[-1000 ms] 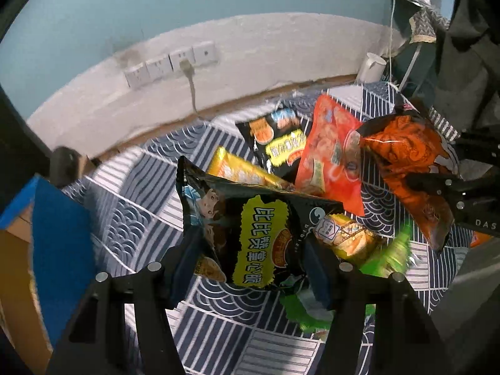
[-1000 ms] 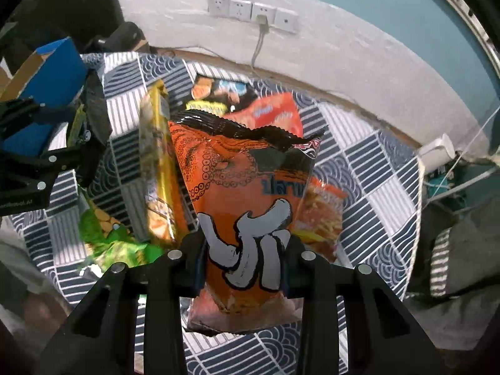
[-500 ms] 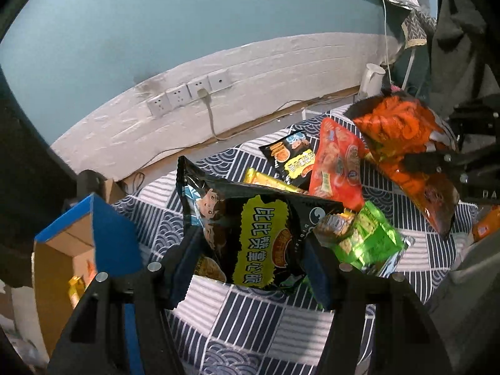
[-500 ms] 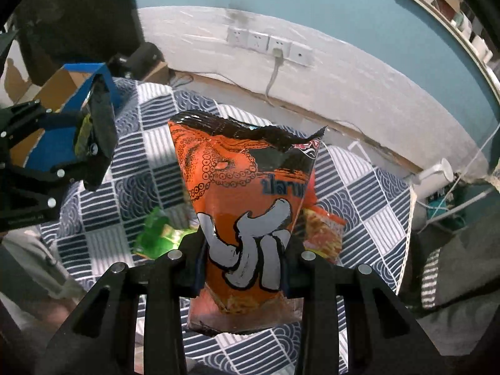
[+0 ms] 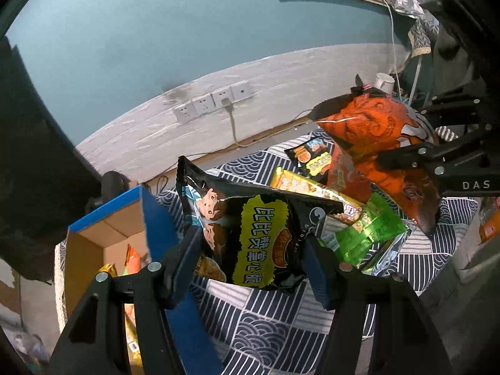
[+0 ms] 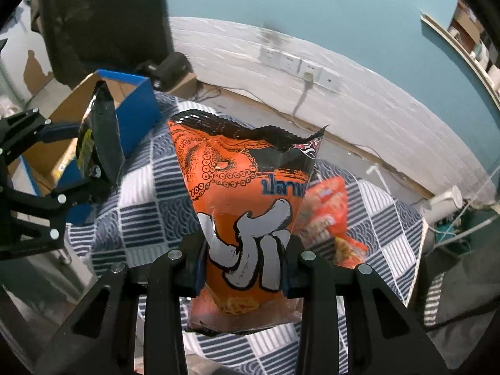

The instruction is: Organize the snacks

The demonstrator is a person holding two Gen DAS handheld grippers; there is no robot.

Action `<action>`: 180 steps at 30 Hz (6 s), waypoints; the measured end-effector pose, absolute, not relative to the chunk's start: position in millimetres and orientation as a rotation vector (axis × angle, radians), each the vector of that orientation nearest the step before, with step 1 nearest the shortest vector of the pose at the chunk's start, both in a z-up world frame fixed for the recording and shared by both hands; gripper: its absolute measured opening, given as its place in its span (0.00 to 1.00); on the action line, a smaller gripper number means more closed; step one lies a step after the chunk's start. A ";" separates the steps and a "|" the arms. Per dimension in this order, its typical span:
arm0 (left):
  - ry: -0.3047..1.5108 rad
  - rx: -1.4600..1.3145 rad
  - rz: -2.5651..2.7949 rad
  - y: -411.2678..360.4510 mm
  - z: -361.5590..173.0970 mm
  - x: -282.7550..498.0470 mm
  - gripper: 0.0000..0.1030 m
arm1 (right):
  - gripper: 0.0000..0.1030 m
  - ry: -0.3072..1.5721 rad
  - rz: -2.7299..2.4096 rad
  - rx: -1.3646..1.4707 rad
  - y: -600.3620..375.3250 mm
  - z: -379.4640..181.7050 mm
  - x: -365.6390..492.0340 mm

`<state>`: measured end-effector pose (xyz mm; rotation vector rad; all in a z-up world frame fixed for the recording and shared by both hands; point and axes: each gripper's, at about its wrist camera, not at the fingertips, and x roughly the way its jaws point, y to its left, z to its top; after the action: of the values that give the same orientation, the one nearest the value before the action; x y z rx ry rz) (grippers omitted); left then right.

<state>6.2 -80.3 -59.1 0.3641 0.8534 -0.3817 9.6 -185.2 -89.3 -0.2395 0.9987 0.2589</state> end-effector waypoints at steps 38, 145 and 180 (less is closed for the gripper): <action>0.890 0.134 -0.039 134.6 -64.0 5.4 0.63 | 0.33 1.036 0.582 -0.355 65.3 -86.9 73.8; 0.944 0.700 -0.836 -223.5 -178.6 11.4 0.78 | 0.66 1.239 -0.058 0.115 -369.7 -198.9 37.1; 0.969 0.663 -0.991 -215.6 -184.5 15.9 0.80 | 0.49 1.318 -0.042 0.092 -355.1 -234.2 -6.7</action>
<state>15.9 -215.6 -184.5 0.6628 0.9693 -0.9909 -6.7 -355.1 -234.2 0.0920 1.3179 -0.0416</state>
